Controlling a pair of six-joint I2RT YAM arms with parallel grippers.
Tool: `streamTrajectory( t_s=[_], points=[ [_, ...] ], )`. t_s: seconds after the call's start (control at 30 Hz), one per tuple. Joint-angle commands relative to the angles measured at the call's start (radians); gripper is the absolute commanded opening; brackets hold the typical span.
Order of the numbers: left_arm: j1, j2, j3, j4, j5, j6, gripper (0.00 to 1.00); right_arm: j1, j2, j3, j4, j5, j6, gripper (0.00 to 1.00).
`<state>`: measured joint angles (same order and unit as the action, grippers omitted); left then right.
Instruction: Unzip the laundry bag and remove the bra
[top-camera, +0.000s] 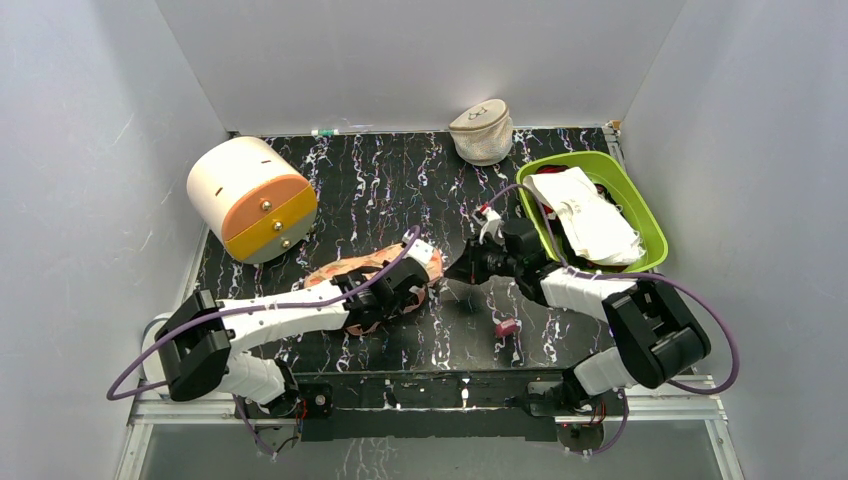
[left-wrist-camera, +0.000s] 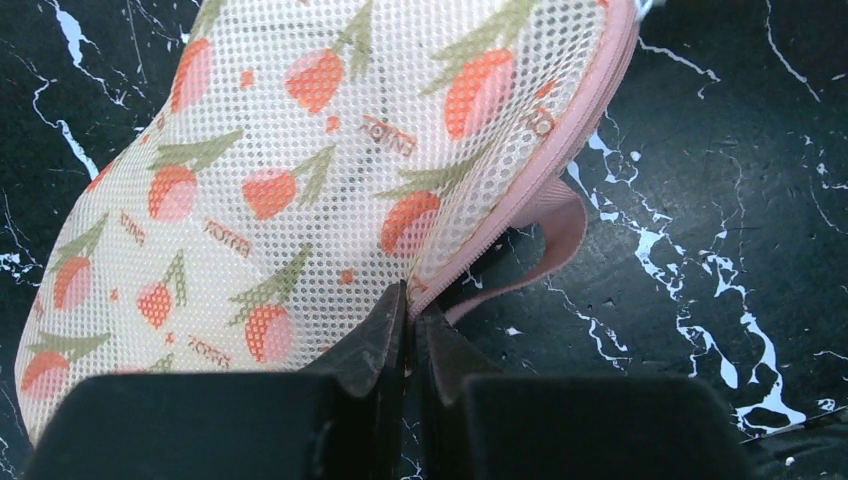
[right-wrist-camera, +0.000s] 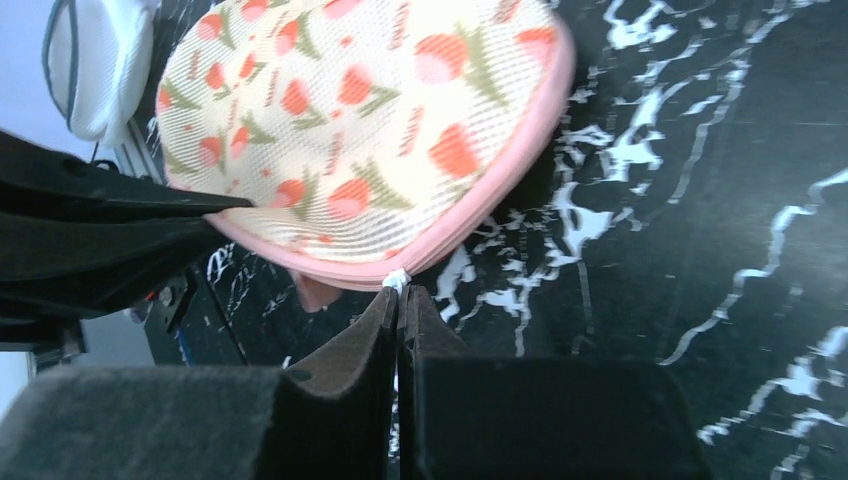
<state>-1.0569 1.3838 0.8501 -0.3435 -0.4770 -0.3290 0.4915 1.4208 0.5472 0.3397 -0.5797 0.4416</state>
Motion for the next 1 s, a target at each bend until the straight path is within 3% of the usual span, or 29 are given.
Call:
streamTrajectory(
  t_s=[0.0, 0.27, 0.4, 0.57, 0.77, 0.97],
  points=[
    [0.001, -0.069, -0.02, -0.056, -0.051, -0.012, 0.0, -0.109, 0.043, 0.037, 0.007, -0.03, -0.064, 0.0],
    [0.001, -0.077, -0.022, -0.05, -0.008, -0.001, 0.02, -0.173, 0.101, 0.094, -0.051, -0.098, -0.123, 0.0],
    [0.001, -0.071, 0.002, -0.044, 0.027, 0.014, 0.28, -0.162, 0.07, 0.072, -0.059, -0.11, -0.114, 0.0],
    [0.002, -0.078, 0.053, -0.029, 0.084, 0.036, 0.49, -0.124, 0.004, 0.035, -0.069, -0.103, -0.095, 0.0],
    [0.001, -0.043, 0.114, 0.008, 0.153, 0.045, 0.67, -0.069, -0.066, 0.025, -0.075, -0.082, -0.053, 0.0],
    [-0.002, 0.045, 0.169, 0.059, 0.189, 0.047, 0.76, -0.021, -0.105, 0.022, -0.063, -0.068, -0.014, 0.0]
  ],
)
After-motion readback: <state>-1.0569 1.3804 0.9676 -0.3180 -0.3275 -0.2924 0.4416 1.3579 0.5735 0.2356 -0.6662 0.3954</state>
